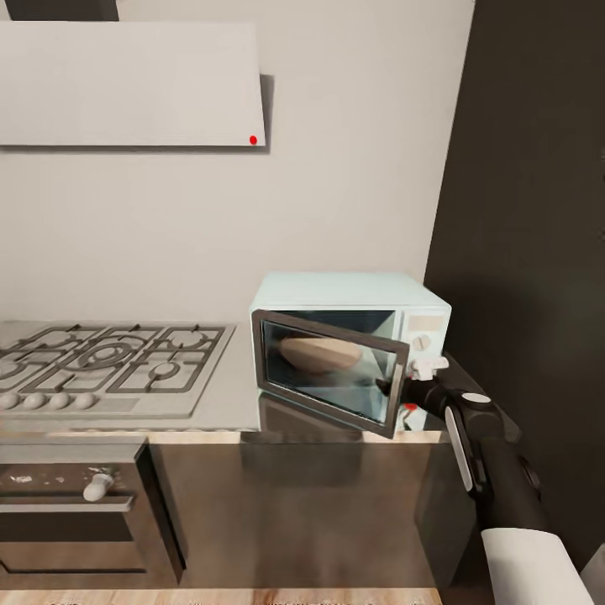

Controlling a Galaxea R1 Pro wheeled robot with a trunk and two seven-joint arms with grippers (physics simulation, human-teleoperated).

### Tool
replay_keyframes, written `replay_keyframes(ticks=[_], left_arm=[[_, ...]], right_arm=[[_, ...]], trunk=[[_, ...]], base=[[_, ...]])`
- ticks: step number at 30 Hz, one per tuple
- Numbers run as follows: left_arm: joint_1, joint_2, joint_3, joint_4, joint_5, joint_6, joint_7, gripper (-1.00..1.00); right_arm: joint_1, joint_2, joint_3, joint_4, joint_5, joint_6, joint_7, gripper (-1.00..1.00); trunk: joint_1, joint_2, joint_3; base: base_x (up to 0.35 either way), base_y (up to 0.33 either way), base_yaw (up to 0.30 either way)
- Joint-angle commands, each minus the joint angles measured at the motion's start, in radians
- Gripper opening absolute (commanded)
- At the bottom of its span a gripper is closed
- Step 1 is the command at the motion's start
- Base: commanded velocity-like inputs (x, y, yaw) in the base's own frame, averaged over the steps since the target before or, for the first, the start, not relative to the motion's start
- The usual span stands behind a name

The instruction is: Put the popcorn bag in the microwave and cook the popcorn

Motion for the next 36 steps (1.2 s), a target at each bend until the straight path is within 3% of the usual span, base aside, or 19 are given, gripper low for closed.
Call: replay_keyframes(ticks=[1,13,24,28,29,32,36], left_arm=[[0.000,0.000,0.001,0.000,0.009,-0.002,0.000,1.00],[0.000,0.000,0.002,0.000,0.009,-0.002,0.002,1.00],[0.000,0.000,0.002,0.000,0.009,-0.002,0.000,1.00],[0.000,0.000,0.002,0.000,0.009,-0.002,0.000,1.00],[0.000,0.000,0.002,0.000,0.009,-0.002,0.000,1.00],[0.000,0.000,0.002,0.000,0.009,-0.002,0.000,1.00],[0.000,0.000,0.002,0.000,0.009,-0.002,0.000,1.00]], right_arm=[[-0.001,0.000,-0.001,-0.001,0.010,0.004,0.009,1.00],[-0.001,0.001,0.000,0.000,0.013,0.006,0.006,1.00],[-0.001,-0.001,-0.004,0.001,0.014,0.012,0.008,1.00],[-0.001,-0.033,-0.003,0.000,0.007,0.016,0.017,1.00],[-0.001,-0.050,-0.003,0.000,0.006,0.017,0.048,1.00],[-0.001,-0.066,-0.004,0.000,0.012,0.019,0.132,1.00],[-0.001,-0.085,-0.005,0.000,0.013,0.019,0.179,1.00]], trunk=[[0.000,-0.001,-0.001],[0.000,-0.001,-0.001],[0.000,-0.001,-0.001],[0.000,-0.001,-0.001],[0.000,-0.001,-0.001],[0.000,-0.001,-0.001],[0.000,-0.001,-0.001]], base=[[-0.199,0.000,0.000],[-0.286,0.139,0.000],[-0.025,0.315,0.000],[0.000,0.322,0.000],[0.000,0.321,0.000],[0.000,0.313,0.000],[-0.004,0.284,0.000]])
